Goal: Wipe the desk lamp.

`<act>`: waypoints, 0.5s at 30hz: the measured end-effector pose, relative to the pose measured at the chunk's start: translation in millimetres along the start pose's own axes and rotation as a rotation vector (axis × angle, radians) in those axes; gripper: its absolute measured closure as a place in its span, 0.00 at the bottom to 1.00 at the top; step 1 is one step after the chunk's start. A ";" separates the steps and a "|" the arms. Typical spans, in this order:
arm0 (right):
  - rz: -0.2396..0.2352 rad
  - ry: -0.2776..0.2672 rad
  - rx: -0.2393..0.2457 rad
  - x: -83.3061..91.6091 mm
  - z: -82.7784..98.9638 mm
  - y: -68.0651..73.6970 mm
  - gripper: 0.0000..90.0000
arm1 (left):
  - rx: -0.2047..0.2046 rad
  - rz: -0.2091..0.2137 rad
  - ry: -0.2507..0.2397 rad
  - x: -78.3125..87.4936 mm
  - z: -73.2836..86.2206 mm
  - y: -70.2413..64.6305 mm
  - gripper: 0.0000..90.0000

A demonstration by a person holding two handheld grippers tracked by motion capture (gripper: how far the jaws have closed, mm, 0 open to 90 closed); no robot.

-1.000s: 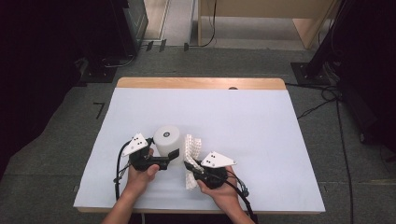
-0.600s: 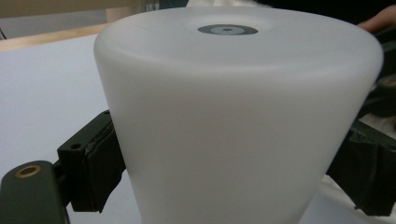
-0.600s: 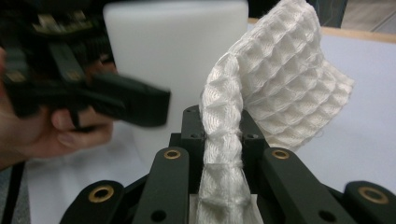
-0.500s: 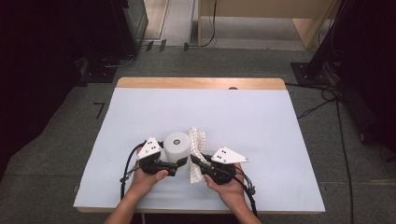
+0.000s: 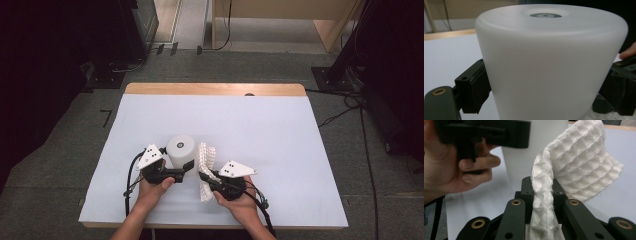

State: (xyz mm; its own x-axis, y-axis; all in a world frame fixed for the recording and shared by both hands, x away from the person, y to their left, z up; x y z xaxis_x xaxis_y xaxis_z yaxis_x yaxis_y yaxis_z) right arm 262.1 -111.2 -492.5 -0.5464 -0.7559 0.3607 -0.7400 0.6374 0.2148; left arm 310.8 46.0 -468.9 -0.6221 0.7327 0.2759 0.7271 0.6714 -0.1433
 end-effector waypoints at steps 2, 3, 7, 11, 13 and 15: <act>0.010 -0.003 -0.006 1.6 -0.7 -2.7 0.87 | -0.041 -0.041 0.009 -2.7 2.4 0.7 0.10; 0.022 -0.010 -0.010 3.1 -1.5 -5.7 0.87 | -0.059 -0.059 0.019 -4.5 4.5 0.9 0.10; 0.076 -0.035 -0.044 11.9 -4.9 -20.9 0.87 | -0.113 -0.113 0.058 -11.1 14.0 0.9 0.09; 0.109 -0.052 -0.067 18.7 -7.0 -31.4 0.87 | -0.144 -0.111 0.103 -16.9 22.3 -1.3 0.09; 0.114 -0.054 -0.075 20.0 -7.4 -33.1 0.87 | -0.153 -0.114 0.110 -18.1 25.6 -1.7 0.09; 0.115 -0.057 -0.071 20.2 -7.6 -34.0 0.87 | -0.140 -0.109 0.118 -17.1 26.3 -0.9 0.09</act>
Point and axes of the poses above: each handheld gripper's, and its own axes: x roughly backward along the jaws, z roughly out of its underside, y roughly to its left, the point moved 6 cm from there along -x, roughly forward along the jaws, and after that the axes turned 1 degree about -y, right-handed, at the moved point
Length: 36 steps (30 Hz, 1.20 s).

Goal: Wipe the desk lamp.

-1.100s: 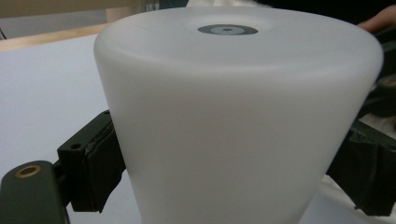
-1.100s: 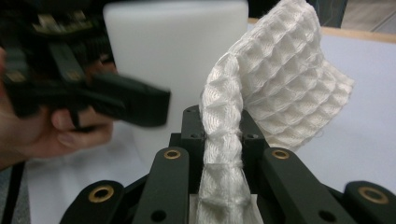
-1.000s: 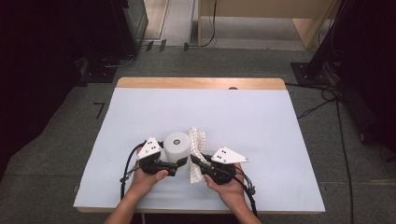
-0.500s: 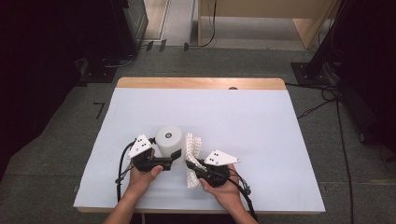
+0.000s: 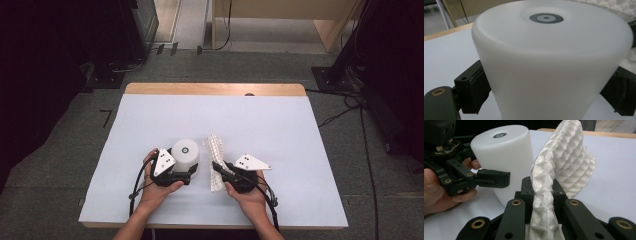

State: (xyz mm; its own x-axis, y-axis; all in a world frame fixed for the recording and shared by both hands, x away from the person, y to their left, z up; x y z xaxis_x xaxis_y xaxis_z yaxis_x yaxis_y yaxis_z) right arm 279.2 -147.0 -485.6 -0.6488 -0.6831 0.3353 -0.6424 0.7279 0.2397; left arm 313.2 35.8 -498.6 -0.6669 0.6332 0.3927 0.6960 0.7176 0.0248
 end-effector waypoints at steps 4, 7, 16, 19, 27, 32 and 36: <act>-0.002 0.004 0.001 -0.7 0.9 -0.1 0.87 | 0.013 -0.042 -0.030 4.3 -1.7 -1.6 0.06; 0.000 0.003 -0.001 -1.0 0.9 -0.8 0.87 | 0.055 -0.052 -0.033 5.5 -4.4 -6.7 0.02; -0.008 0.021 -0.003 -5.1 6.1 2.4 0.87 | 0.114 -0.218 -0.011 3.2 -5.8 -13.5 0.09; -0.015 0.035 0.004 -9.7 10.0 6.8 0.87 | 0.125 -0.172 -0.019 5.5 -5.6 -8.7 0.10; -0.047 0.044 0.022 -14.8 12.5 24.3 0.87 | 0.282 0.114 -0.110 14.1 -15.1 4.2 0.10; -0.063 0.047 0.044 -15.2 12.4 32.7 0.87 | 0.240 0.143 -0.110 14.6 -17.7 -1.8 0.10; -0.053 0.030 0.037 -11.2 8.0 27.2 0.87 | 0.217 0.200 -0.104 14.8 -17.7 -5.7 0.10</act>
Point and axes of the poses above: each handheld gripper's, and its own axes: x roughly backward along the jaws, z roughly out of its underside, y roughly to its left, the point moved 6 cm from there along -x, roughly forward along the jaws, and after that the axes turned 1 degree about -y, right-handed, at the moved point
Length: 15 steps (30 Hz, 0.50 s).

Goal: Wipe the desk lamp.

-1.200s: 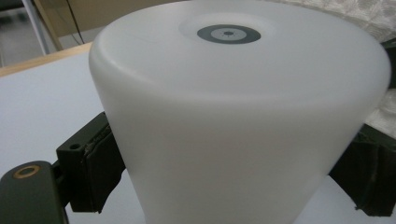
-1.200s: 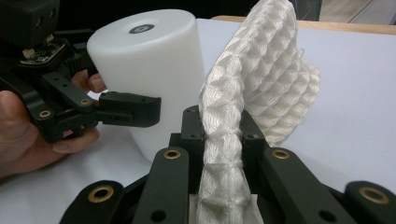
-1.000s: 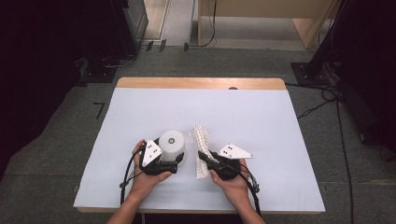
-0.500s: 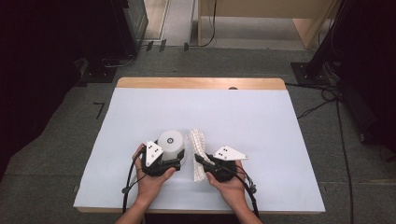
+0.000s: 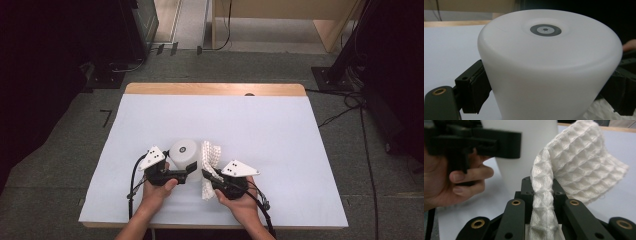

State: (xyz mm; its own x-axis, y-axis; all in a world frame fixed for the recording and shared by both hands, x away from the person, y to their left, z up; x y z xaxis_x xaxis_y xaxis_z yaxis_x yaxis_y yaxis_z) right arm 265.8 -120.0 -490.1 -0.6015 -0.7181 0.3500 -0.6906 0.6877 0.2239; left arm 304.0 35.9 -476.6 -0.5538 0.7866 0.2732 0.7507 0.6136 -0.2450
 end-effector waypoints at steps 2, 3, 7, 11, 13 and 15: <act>0.008 -0.011 -0.002 2.9 -2.6 -3.5 0.87 | -0.022 0.028 0.016 -1.3 0.9 -3.7 0.10; 0.012 -0.017 -0.003 4.3 -3.9 -5.0 0.87 | -0.031 0.041 0.023 -2.3 1.7 -5.7 0.10; 0.017 -0.048 -0.011 11.0 -10.8 -8.9 0.87 | -0.078 0.064 0.075 -8.3 8.2 -12.7 0.10; 0.016 -0.080 0.000 17.3 -18.1 -9.0 0.87 | -0.090 0.071 0.111 -13.2 12.7 -15.2 0.10; 0.009 -0.095 0.005 19.5 -21.0 -7.8 0.87 | -0.092 0.078 0.115 -13.2 12.3 -15.4 0.10; 0.007 -0.101 0.011 20.6 -22.8 -6.4 0.87 | -0.098 0.080 0.120 -12.2 12.1 -15.0 0.10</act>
Point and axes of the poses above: each handheld gripper's, and its own axes: x roughly backward along the jaws, z roughly out of its underside, y roughly to its left, the point moved 6 cm from there along -x, roughly forward along the jaws, and after that the axes turned 1 degree about -y, right-handed, at the moved point
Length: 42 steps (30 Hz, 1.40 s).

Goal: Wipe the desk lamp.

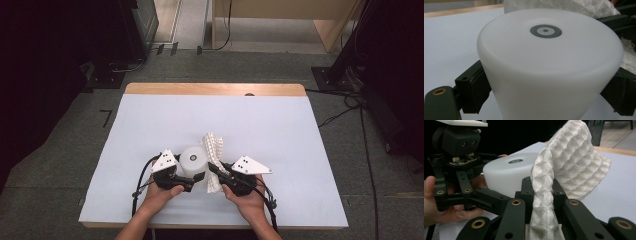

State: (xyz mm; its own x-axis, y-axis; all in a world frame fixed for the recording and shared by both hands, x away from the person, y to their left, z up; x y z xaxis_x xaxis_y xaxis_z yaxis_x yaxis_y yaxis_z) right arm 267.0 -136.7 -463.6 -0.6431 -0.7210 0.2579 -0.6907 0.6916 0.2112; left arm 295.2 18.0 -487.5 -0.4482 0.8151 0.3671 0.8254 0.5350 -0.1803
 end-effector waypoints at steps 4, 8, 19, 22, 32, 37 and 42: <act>-0.006 0.008 -0.003 -2.0 2.0 -0.1 0.87 | -0.006 -0.021 -0.028 4.1 -4.2 1.2 0.10; -0.011 0.042 -0.013 -8.4 11.7 0.7 0.87 | 0.022 -0.037 -0.102 15.1 -14.0 6.8 0.10; -0.065 0.087 0.026 -20.2 22.4 21.2 0.87 | 0.075 -0.089 -0.162 28.3 -21.0 18.5 0.10; -0.041 0.079 0.010 -17.2 20.3 13.2 0.87 | 0.054 -0.046 -0.131 22.7 -17.5 12.9 0.10; -0.004 0.010 -0.013 -2.1 2.6 -0.8 0.87 | -0.011 -0.001 -0.083 11.1 -12.9 -1.4 0.10; -0.020 0.053 -0.016 -10.6 13.0 4.5 0.87 | 0.033 -0.062 -0.140 21.0 -19.4 8.4 0.10; -0.056 0.093 0.004 -19.2 21.6 16.6 0.87 | 0.054 -0.125 -0.194 31.3 -24.3 17.8 0.10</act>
State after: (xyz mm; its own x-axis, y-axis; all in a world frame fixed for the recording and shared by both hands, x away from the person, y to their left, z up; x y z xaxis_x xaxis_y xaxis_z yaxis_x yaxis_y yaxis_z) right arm 260.7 -112.3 -485.5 -0.5701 -0.7516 0.3318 -0.7264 0.6498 0.2238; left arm 304.2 47.6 -457.1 -0.6078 0.7663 0.2083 0.7420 0.6414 -0.1950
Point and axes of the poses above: each handheld gripper's, and its own axes: x roughly backward along the jaws, z roughly out of its underside, y roughly to its left, the point moved 6 cm from there along -x, roughly forward along the jaws, and after that the axes turned 1 degree about -y, right-handed, at the moved point
